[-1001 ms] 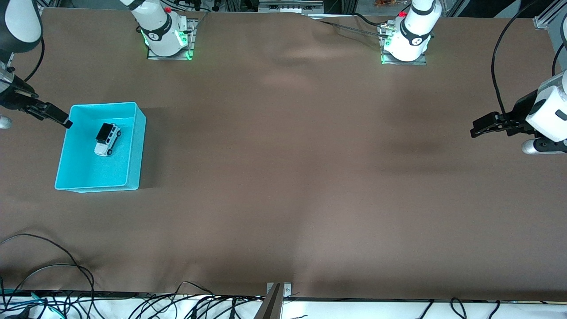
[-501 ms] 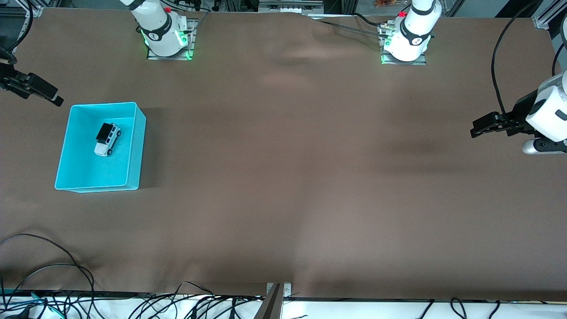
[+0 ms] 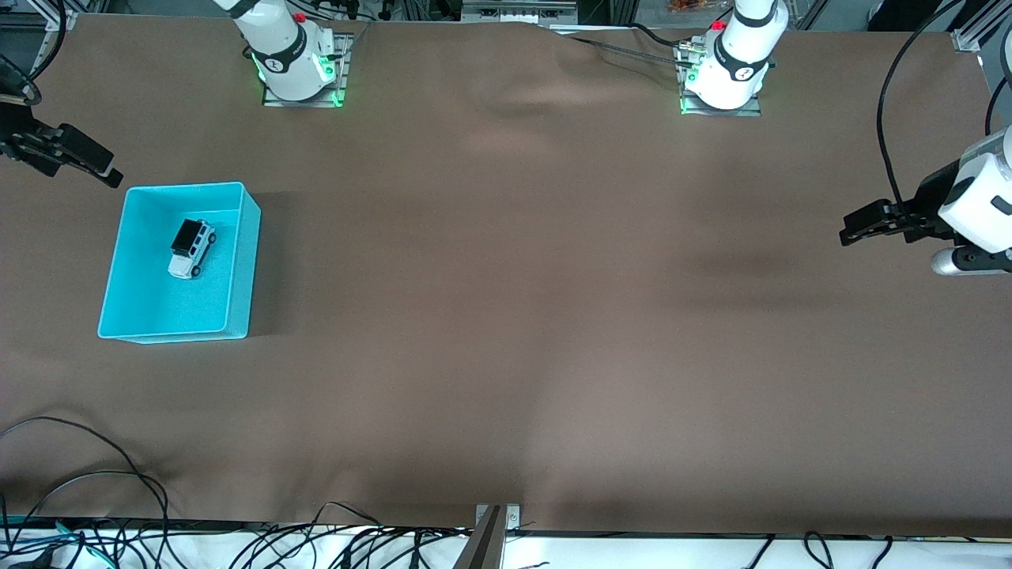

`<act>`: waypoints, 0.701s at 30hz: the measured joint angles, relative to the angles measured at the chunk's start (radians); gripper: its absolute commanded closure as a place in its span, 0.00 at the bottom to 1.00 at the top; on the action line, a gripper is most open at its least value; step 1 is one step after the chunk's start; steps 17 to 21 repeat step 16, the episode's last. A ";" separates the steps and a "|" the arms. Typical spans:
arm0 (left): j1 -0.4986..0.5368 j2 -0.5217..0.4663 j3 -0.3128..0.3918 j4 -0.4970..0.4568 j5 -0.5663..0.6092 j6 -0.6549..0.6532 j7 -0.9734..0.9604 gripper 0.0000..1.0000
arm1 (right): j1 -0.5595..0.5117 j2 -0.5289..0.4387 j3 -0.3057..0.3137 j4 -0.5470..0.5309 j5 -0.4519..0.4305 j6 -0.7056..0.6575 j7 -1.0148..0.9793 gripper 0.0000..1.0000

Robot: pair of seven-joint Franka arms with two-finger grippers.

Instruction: Wind and store white jeep toy

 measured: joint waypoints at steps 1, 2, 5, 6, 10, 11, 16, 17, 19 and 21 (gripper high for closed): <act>0.000 0.000 0.000 0.000 0.000 0.000 0.000 0.00 | 0.000 0.002 0.000 0.002 0.000 -0.001 -0.002 0.00; 0.000 0.000 0.000 0.000 0.000 0.000 0.000 0.00 | 0.000 0.003 0.000 0.003 0.000 -0.003 -0.005 0.00; 0.000 0.000 0.000 0.000 0.000 0.000 0.000 0.00 | 0.000 0.005 0.005 0.004 0.000 -0.011 -0.020 0.00; 0.000 0.000 0.000 0.000 0.000 0.000 0.000 0.00 | 0.000 0.005 0.009 0.005 0.000 -0.013 -0.027 0.00; 0.000 0.000 0.000 0.000 0.000 0.000 0.000 0.00 | 0.001 0.005 0.029 0.011 0.000 -0.015 -0.062 0.00; 0.000 0.000 0.000 0.000 0.000 0.000 0.000 0.00 | 0.001 0.005 0.032 0.014 0.000 -0.016 -0.070 0.00; 0.000 0.000 0.000 0.000 0.000 0.000 0.000 0.00 | 0.001 0.005 0.035 0.027 0.000 -0.031 -0.086 0.00; 0.000 0.000 0.000 0.000 0.000 0.000 0.000 0.00 | 0.001 0.005 0.035 0.027 0.000 -0.031 -0.086 0.00; 0.000 0.000 0.000 0.000 0.000 0.000 0.000 0.00 | 0.001 0.005 0.035 0.027 0.000 -0.031 -0.086 0.00; 0.000 0.000 0.000 0.000 0.000 0.000 0.000 0.00 | 0.001 0.005 0.035 0.027 0.000 -0.031 -0.086 0.00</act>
